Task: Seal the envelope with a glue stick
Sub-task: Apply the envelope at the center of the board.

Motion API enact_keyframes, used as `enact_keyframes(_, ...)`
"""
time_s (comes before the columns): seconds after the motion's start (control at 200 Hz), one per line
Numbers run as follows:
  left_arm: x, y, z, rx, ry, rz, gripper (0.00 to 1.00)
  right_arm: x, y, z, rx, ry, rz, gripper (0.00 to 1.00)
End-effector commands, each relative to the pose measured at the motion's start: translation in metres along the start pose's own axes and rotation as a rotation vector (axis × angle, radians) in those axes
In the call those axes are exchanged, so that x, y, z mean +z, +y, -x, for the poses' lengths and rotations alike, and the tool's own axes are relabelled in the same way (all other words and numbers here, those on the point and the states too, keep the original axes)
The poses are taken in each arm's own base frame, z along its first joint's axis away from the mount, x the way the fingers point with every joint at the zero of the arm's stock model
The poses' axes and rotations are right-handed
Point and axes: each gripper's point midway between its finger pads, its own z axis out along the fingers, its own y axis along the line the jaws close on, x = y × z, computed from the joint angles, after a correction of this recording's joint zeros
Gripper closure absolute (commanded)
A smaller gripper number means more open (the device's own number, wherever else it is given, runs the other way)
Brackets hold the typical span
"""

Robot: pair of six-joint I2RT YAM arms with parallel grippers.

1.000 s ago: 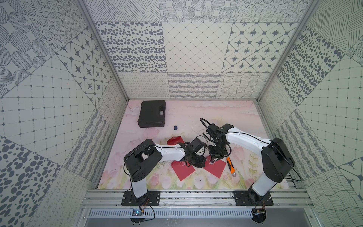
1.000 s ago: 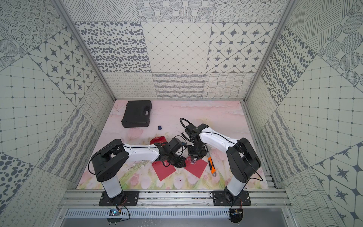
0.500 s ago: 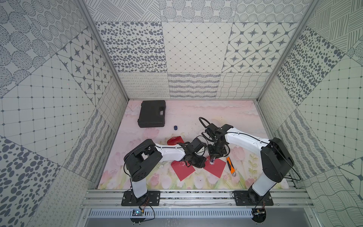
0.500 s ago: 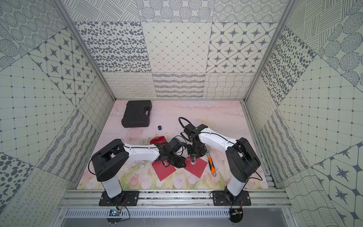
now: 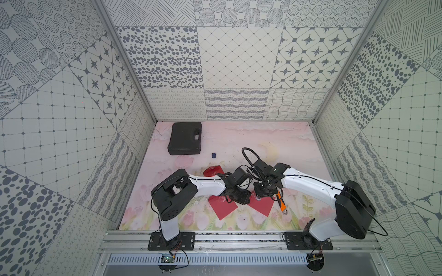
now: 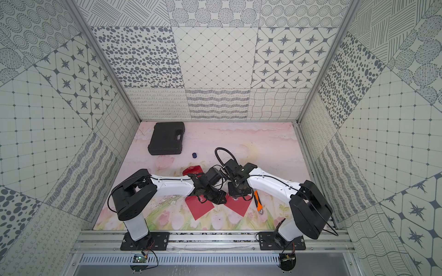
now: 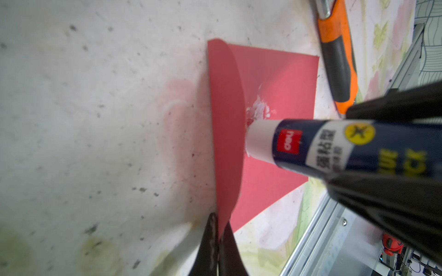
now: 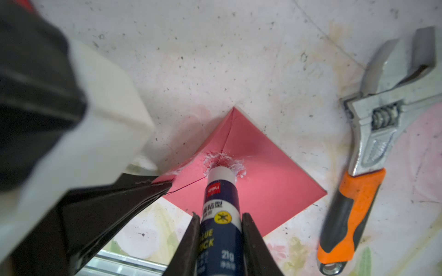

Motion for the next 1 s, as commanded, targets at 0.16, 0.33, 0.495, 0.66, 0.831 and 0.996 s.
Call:
enact_keyframes(0.16, 0.004, 0.008, -0.012, -0.041, 0.059, 0.013, 1.00, 0.011, -0.002, 0.002, 0.023, -0.134, -0.028, 1.00)
enact_keyframes(0.33, 0.004, 0.008, -0.013, -0.044, 0.062, 0.011, 1.00, 0.008, -0.010, 0.011, 0.018, -0.197, -0.071, 1.00)
enact_keyframes(0.495, 0.004, 0.009, -0.012, -0.045, 0.061, 0.011, 1.00, 0.006, -0.015, 0.013, 0.020, -0.235, -0.089, 1.00)
enact_keyframes(0.66, 0.004, 0.009, -0.013, -0.048, 0.062, 0.012, 1.00, 0.002, -0.017, 0.011, 0.018, -0.276, -0.097, 1.00)
enact_keyframes(0.831, 0.004, 0.009, -0.012, -0.053, 0.059, 0.013, 1.00, 0.001, -0.011, 0.002, -0.024, -0.299, -0.081, 1.00)
enact_keyframes(0.996, 0.004, 0.010, -0.013, -0.061, 0.062, 0.011, 1.00, 0.004, 0.006, -0.006, -0.088, -0.307, -0.009, 1.00)
